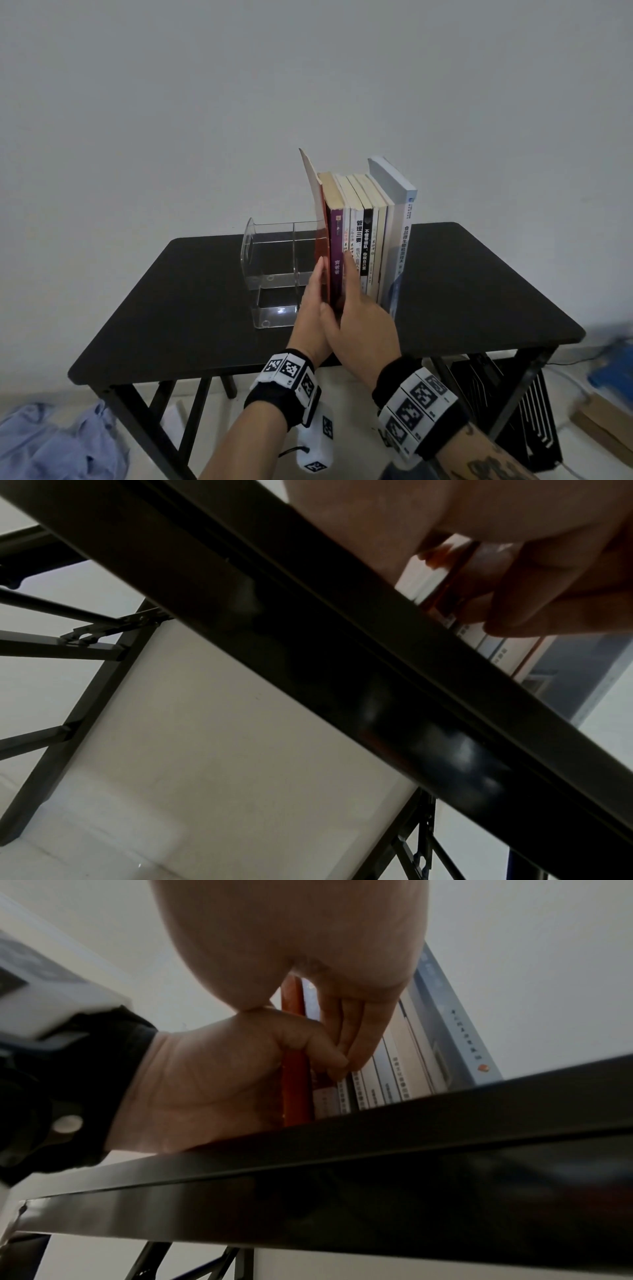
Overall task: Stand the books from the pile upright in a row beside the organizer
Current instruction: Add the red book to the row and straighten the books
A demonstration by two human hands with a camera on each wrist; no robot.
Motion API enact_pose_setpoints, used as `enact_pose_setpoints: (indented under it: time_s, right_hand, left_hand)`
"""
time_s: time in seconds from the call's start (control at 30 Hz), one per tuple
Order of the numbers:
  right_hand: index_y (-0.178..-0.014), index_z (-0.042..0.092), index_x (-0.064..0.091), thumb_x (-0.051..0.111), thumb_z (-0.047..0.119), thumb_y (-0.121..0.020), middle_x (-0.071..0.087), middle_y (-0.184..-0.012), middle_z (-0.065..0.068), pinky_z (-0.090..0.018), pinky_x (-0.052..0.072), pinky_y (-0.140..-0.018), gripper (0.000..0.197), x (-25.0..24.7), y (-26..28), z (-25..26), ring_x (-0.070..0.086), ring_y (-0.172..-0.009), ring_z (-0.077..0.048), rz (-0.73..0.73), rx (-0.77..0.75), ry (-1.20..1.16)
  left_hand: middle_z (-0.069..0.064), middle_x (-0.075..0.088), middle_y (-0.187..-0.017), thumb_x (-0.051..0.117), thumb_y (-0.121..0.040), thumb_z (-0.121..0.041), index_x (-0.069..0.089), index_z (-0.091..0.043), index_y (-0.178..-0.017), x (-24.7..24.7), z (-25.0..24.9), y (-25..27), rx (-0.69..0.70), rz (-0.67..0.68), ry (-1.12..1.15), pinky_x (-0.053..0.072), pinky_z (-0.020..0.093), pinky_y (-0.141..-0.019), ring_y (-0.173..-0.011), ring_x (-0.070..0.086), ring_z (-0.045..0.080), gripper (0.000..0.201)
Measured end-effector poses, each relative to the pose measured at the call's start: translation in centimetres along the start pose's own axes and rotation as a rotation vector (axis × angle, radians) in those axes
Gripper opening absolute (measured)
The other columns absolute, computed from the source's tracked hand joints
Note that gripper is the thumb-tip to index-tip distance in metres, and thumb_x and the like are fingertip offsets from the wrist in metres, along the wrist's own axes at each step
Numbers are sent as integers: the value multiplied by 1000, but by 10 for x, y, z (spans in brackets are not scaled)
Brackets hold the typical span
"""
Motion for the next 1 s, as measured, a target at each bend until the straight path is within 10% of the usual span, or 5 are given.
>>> enact_pose_setpoints:
  time_s: [0.1,0.27,0.57,0.87,1.0]
  right_hand:
    - [-149,30,3,50,44,-92,58,-128,3,-27,51,-92,75,-3,1,-2,60,-108,-10,-19,-11,-32]
    - [-133,17,32,67,48,-74,31,-123,-2,-38,44,-97,75,-23,8,-19,36,-114,-19,-368,8,-9]
    - [-147,36,-14,87,47,-57,5,-156,5,-52,21,-116,136,-17,-1,-45,12,-145,-18,-148,280,-365]
    - [-144,44,-16,85,37,-67,17,-156,5,-42,34,-111,127,-18,-4,-45,30,-139,-16,-100,277,-473]
    - [-144,43,-15,80,40,-73,25,-154,2,-43,40,-105,118,-20,-5,-43,40,-133,-20,-93,281,-430]
  left_hand:
    - [-6,57,-139,46,-105,-29,36,-36,-148,0,-1,2,-13,-37,0,53,25,-96,-124,58,6,45]
    - [-5,44,-149,70,-81,-50,23,-44,-153,-1,3,-1,18,-66,-185,46,49,-107,-136,48,15,86]
    - [-11,47,-147,70,-82,-20,6,-45,-157,-1,3,3,50,-79,-231,42,49,-110,-138,45,13,102]
    - [-20,51,-132,73,-84,-12,41,-28,-143,-9,-43,46,167,-205,-360,46,25,-106,-125,49,-7,69]
    - [-8,27,-143,79,-73,-29,50,-26,-134,-35,-73,66,337,-504,-667,33,38,-115,-136,31,16,67]
Point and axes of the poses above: each hand's wrist, its own y-axis away from the middle knuckle, its own x-axis out of the palm, z = x × y, the point moved 5 cm from there along -y, towards the middle knuckle
